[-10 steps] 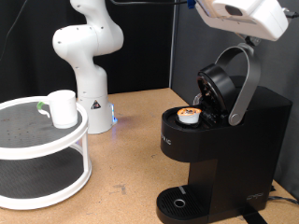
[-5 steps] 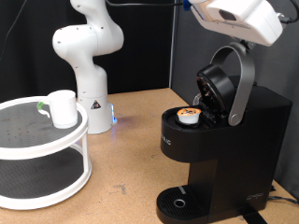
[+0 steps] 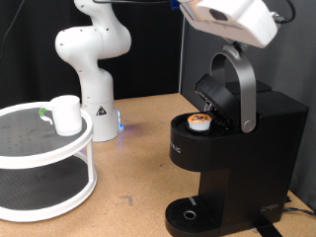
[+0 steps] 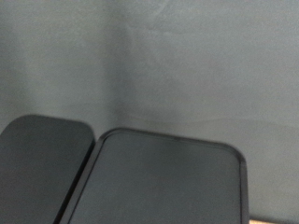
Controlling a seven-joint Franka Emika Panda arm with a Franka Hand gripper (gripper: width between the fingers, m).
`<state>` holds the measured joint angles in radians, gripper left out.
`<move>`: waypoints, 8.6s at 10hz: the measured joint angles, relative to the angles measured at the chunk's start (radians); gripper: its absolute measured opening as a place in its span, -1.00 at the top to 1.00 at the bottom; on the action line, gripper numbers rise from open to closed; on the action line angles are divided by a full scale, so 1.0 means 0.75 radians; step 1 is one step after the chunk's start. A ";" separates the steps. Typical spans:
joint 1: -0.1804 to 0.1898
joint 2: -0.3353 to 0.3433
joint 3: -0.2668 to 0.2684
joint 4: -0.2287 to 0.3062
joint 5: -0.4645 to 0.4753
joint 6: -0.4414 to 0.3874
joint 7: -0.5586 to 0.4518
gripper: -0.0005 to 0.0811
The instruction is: Make a cup of coffee with the keurig machine
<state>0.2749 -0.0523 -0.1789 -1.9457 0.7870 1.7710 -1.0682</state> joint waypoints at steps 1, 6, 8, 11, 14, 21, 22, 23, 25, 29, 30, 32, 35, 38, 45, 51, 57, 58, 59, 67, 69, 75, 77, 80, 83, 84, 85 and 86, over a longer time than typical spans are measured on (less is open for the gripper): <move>-0.014 -0.004 -0.012 -0.005 -0.019 -0.020 -0.011 0.99; -0.049 0.000 -0.037 -0.063 -0.081 0.016 -0.050 0.99; -0.051 0.004 -0.038 -0.080 -0.113 0.034 -0.051 0.99; -0.055 0.003 -0.042 -0.092 -0.123 0.034 -0.090 0.99; -0.060 -0.006 -0.045 -0.102 -0.144 0.026 -0.137 0.99; -0.080 -0.021 -0.052 -0.245 -0.301 0.144 -0.203 0.99; -0.080 -0.021 -0.052 -0.271 -0.305 0.180 -0.215 0.99; -0.080 -0.021 -0.052 -0.293 -0.306 0.211 -0.226 0.99; -0.080 -0.022 -0.051 -0.321 -0.306 0.262 -0.242 0.99; -0.081 -0.049 -0.053 -0.367 -0.295 0.333 -0.274 0.99; -0.081 -0.054 -0.052 -0.373 -0.293 0.340 -0.274 0.99; -0.081 -0.054 -0.055 -0.375 -0.268 0.335 -0.274 0.99; -0.083 -0.056 -0.079 -0.374 -0.120 0.287 -0.311 0.99; -0.085 -0.085 -0.114 -0.319 -0.009 0.162 -0.340 0.99; -0.117 -0.223 -0.151 -0.464 0.082 0.140 -0.143 0.99; -0.161 -0.325 -0.207 -0.536 -0.043 0.013 -0.261 0.99; -0.274 -0.360 -0.413 -0.503 -0.142 -0.269 -0.459 0.99; -0.287 -0.360 -0.439 -0.483 -0.189 -0.335 -0.466 0.99; -0.287 -0.354 -0.444 -0.463 -0.219 -0.372 -0.466 0.99; -0.364 -0.389 -0.631 -0.431 -0.433 -0.659 -0.768 0.99; -0.365 -0.380 -0.650 -0.413 -0.442 -0.698 -0.775 0.99; -0.491 -0.396 -0.723 -0.455 -0.504 -0.609 -0.745 0.99; -0.516 -0.390 -0.791 -0.422 -0.539 -0.649 -0.773 0.99; -0.523 -0.383 -0.854 -0.409 -0.567 -0.619 -0.821 0.99; -0.521 -0.357 -0.860 -0.474 -0.591 -0.496 -0.873 0.99; -0.519 -0.337 -0.860 -0.503 -0.591 -0.448 -0.897 0.99; -0.517 -0.320 -0.860 -0.532 -0.587 -0.396 -0.912 0.99; -0.517 -0.306 -0.860 -0.565 -0.577 -0.330 -0.915 0.99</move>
<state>-0.1130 -0.2816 -0.8239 -2.3692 0.3546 1.5235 -1.7544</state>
